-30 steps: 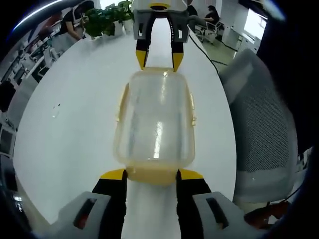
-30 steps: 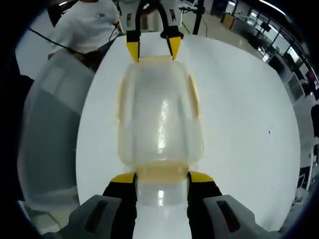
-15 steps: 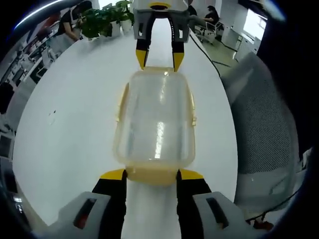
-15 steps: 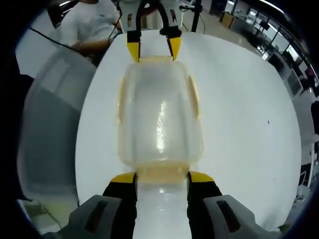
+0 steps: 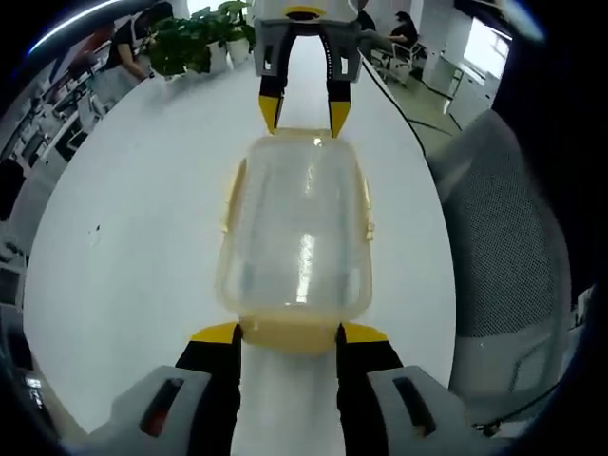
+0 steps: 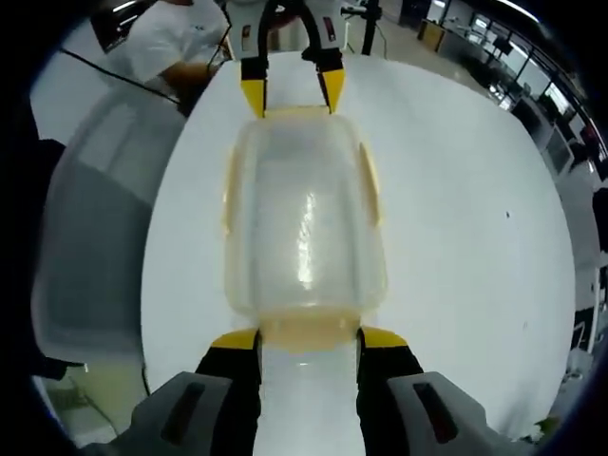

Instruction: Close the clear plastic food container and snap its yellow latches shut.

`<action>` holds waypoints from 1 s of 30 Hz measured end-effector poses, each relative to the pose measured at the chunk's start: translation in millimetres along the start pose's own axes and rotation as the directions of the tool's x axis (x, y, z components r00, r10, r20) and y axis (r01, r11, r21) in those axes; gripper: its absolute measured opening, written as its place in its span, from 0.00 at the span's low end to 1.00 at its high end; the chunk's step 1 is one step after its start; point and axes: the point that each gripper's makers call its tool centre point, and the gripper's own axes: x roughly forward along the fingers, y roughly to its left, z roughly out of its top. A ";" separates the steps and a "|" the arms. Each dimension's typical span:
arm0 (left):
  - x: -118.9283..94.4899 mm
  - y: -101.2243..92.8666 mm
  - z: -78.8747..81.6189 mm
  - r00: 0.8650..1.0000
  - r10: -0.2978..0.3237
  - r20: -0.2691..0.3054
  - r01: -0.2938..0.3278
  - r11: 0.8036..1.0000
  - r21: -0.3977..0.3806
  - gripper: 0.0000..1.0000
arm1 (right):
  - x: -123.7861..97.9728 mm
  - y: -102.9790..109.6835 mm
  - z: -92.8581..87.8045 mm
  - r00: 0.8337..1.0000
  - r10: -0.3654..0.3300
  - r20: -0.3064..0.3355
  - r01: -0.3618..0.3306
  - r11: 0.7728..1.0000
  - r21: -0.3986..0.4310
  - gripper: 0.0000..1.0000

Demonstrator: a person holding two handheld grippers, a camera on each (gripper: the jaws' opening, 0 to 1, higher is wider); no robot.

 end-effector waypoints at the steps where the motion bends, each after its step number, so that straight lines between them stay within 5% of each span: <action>1: 1.2 0.0 2.3 1.000 0.000 -0.001 0.000 1.000 0.001 0.38 | -0.5 -0.1 -1.6 1.000 0.000 0.000 0.000 1.000 -0.001 0.38; 17: 17.1 -4.1 26.6 1.000 -0.005 -0.005 0.005 1.000 0.009 0.38 | -4.3 3.2 -31.2 1.000 0.005 -0.006 -0.005 1.000 0.009 0.38; 30: 20.4 -5.5 25.2 1.000 -0.020 -0.021 0.020 1.000 0.005 0.38 | -1.9 4.6 -31.6 1.000 0.019 -0.005 -0.019 1.000 0.011 0.38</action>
